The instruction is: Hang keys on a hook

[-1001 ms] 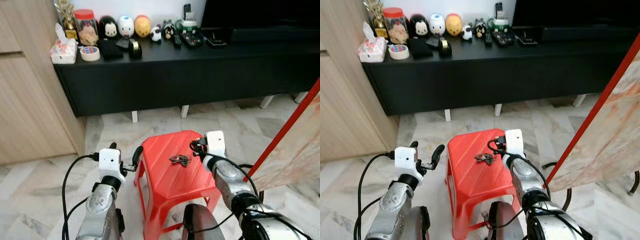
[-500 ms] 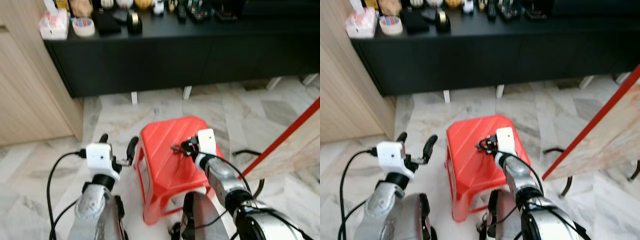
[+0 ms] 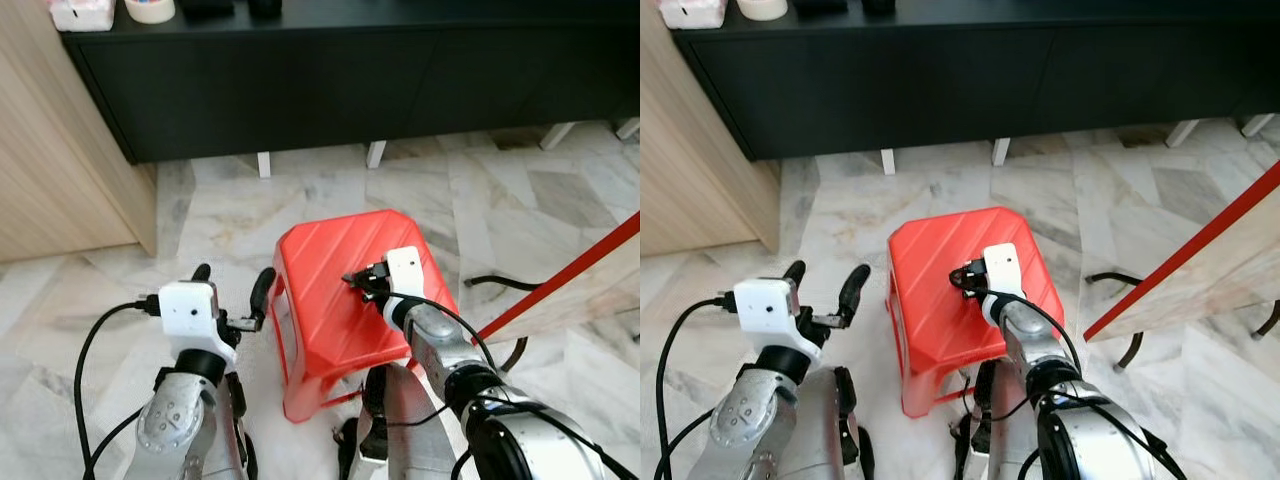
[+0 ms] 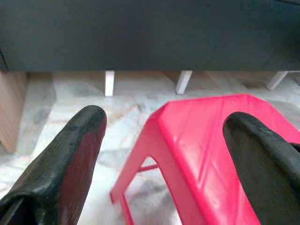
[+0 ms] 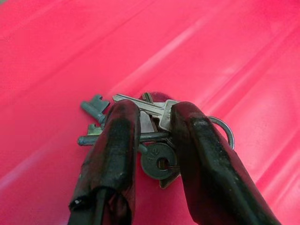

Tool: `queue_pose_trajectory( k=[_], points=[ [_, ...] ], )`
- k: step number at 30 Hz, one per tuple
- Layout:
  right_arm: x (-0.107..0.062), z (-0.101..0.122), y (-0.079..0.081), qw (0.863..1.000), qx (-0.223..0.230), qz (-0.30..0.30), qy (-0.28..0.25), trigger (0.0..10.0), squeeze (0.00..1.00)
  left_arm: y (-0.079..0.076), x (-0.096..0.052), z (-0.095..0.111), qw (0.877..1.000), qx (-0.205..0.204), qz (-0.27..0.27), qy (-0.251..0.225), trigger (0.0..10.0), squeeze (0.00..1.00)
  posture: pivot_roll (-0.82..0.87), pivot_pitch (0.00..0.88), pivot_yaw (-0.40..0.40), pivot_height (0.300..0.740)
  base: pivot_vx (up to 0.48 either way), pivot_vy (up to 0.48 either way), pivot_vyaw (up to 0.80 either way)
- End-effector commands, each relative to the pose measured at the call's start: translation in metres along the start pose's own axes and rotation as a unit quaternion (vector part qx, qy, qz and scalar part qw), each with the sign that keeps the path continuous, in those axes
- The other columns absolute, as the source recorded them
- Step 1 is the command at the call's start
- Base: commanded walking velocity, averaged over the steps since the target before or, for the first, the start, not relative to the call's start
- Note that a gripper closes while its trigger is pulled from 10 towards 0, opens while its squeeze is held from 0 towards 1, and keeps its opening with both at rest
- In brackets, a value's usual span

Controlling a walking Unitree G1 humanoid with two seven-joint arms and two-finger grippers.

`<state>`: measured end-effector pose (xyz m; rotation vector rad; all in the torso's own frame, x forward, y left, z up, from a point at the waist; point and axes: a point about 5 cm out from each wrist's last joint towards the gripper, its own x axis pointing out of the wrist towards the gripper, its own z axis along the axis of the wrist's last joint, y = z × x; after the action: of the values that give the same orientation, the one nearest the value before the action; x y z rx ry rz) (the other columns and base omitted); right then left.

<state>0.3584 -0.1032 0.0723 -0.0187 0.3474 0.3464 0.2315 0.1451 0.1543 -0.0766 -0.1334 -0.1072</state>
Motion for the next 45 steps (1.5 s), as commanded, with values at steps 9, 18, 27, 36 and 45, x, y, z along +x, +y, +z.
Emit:
queue_pose_trajectory(
  k=[9, 18, 27, 36, 45],
  points=[
    [-0.017, -0.049, -0.005, 0.998, 0.016, 0.005, 0.061, 10.0, 0.00, -0.004, 0.000, -0.006, 1.000, -0.009, -0.006, 0.017, 10.0, 0.00, 0.08, 0.312, -0.147, 0.567, 0.000, 0.000, 0.00],
    [-0.044, -0.084, -0.010, 0.997, 0.034, -0.011, 0.071, 10.0, 0.00, -0.007, 0.012, -0.006, 1.000, -0.015, -0.014, 0.008, 10.0, 0.00, 0.04, 0.278, -0.146, 0.567, 0.000, 0.000, 0.00],
    [-0.065, -0.087, -0.013, 0.997, 0.046, -0.029, 0.054, 10.0, 0.00, -0.008, 0.021, -0.008, 1.000, -0.015, -0.019, 0.002, 10.0, 0.00, 0.03, 0.252, -0.145, 0.567, 0.000, 0.000, 0.00],
    [-0.063, -0.037, -0.019, 0.991, 0.082, -0.059, -0.090, 10.0, 0.00, -0.006, 0.026, -0.010, 1.000, -0.012, -0.018, -0.002, 10.0, 0.00, 0.03, 0.231, -0.143, 0.567, 0.000, 0.000, 0.00],
    [-0.076, -0.025, -0.022, 0.982, 0.114, -0.067, -0.134, 10.0, 1.00, -0.007, 0.031, -0.012, 1.000, -0.012, -0.020, -0.005, 10.0, 0.00, 0.02, 0.210, -0.139, 0.567, 0.000, 0.000, 0.00]
  ],
)
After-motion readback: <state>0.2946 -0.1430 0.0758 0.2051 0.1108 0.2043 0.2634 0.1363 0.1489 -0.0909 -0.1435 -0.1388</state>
